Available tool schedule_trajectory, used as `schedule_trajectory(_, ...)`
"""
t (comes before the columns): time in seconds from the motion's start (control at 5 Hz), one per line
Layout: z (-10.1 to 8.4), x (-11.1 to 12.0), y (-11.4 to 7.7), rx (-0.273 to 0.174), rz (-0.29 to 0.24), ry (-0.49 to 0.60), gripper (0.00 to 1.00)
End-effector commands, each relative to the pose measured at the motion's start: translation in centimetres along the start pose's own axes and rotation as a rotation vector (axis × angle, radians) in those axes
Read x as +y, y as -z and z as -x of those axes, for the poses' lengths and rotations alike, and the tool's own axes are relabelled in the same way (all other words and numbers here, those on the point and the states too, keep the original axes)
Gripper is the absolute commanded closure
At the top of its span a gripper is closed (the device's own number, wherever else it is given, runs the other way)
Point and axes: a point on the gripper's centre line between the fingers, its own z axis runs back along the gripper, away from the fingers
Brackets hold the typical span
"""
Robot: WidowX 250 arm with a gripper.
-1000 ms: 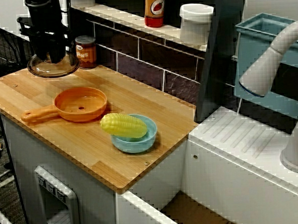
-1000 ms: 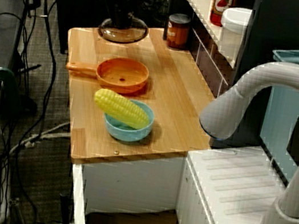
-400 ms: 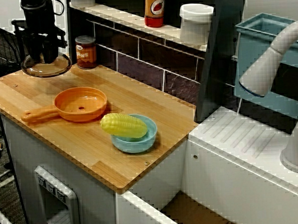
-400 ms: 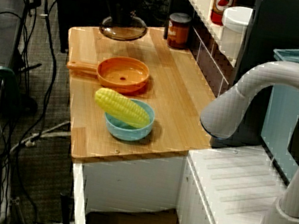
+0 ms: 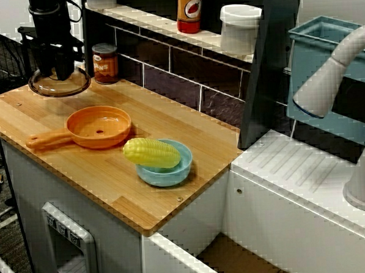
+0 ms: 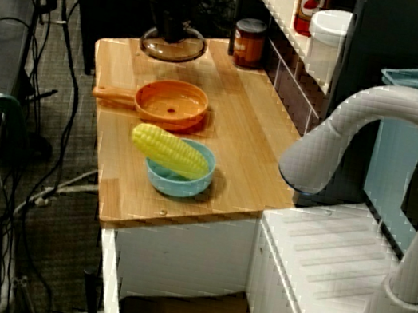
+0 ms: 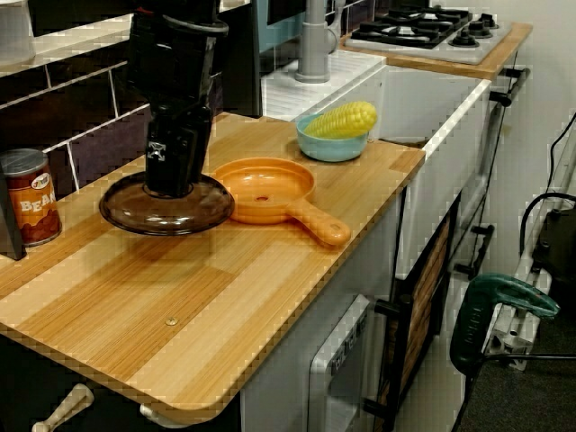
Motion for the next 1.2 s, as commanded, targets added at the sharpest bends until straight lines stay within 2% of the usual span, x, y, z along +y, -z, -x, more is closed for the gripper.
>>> schedule_trajectory(0.0, 0.58, -0.47, -0.45, -0.023, -0.018, 0.030, 1.00)
schedule_trajectory(0.4, 0.99, -0.79, 0.06, -0.017, -0.029, 0.045, 1.00)
schedule_trajectory(0.6, 1.17, -0.95, 0.04, -0.016, -0.029, 0.049, 0.86)
schedule_trajectory(0.8, 1.08, -0.89, 0.17, -0.012, -0.032, 0.047, 0.26)
schedule_trajectory(1.0, 1.15, -0.93, 0.17, -0.010, -0.035, 0.048, 0.00)
